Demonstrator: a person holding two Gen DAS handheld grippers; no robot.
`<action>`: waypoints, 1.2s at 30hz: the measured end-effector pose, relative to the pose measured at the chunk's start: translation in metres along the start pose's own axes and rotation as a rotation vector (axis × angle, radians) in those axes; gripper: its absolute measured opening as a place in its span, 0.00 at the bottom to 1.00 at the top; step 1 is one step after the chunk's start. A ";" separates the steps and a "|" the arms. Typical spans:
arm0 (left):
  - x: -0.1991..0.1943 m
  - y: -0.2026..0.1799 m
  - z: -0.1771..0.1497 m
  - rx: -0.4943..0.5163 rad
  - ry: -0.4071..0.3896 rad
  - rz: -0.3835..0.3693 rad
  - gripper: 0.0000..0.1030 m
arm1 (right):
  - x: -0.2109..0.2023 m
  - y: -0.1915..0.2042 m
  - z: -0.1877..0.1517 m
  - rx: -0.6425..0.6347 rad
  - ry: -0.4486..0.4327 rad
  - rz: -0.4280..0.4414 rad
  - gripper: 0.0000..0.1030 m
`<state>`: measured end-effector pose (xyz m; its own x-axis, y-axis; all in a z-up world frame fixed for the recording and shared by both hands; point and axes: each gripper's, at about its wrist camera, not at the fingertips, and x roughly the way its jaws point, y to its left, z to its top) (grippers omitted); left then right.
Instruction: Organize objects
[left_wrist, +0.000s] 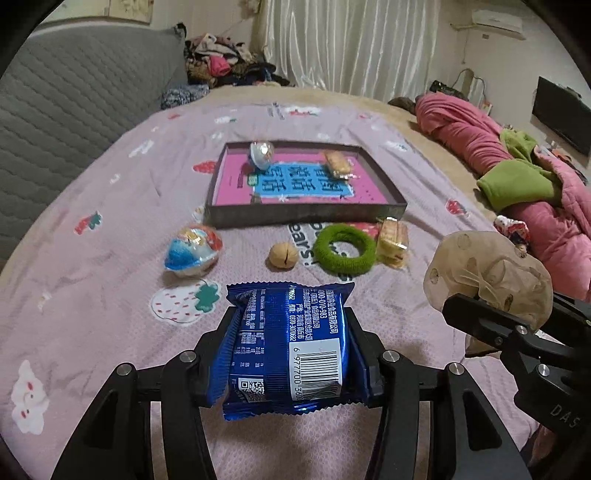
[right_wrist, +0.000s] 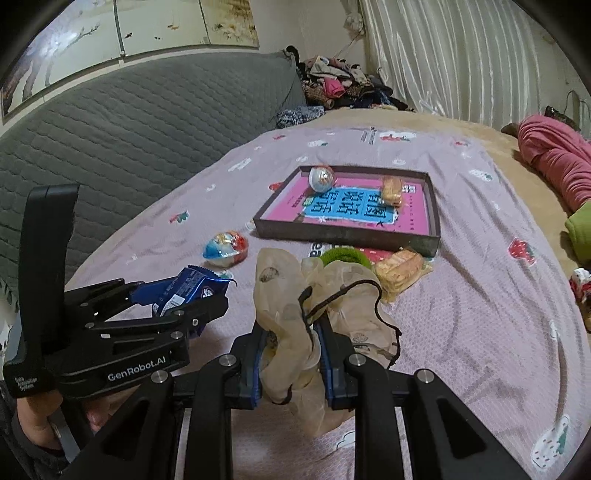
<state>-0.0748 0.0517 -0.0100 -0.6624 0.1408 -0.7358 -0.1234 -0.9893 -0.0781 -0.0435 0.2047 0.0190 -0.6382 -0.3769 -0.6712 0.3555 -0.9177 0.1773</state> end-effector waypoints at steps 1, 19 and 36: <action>-0.005 -0.001 0.000 0.005 -0.013 0.009 0.53 | -0.003 0.002 0.001 -0.001 -0.005 -0.004 0.24; -0.072 -0.015 0.007 0.059 -0.145 0.057 0.53 | -0.055 0.028 0.014 -0.022 -0.118 -0.080 0.24; -0.119 -0.022 0.033 0.095 -0.250 0.076 0.54 | -0.099 0.034 0.039 -0.048 -0.210 -0.119 0.24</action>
<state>-0.0178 0.0581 0.1019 -0.8329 0.0836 -0.5470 -0.1278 -0.9909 0.0432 0.0056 0.2061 0.1193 -0.8038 -0.2891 -0.5199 0.2983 -0.9520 0.0683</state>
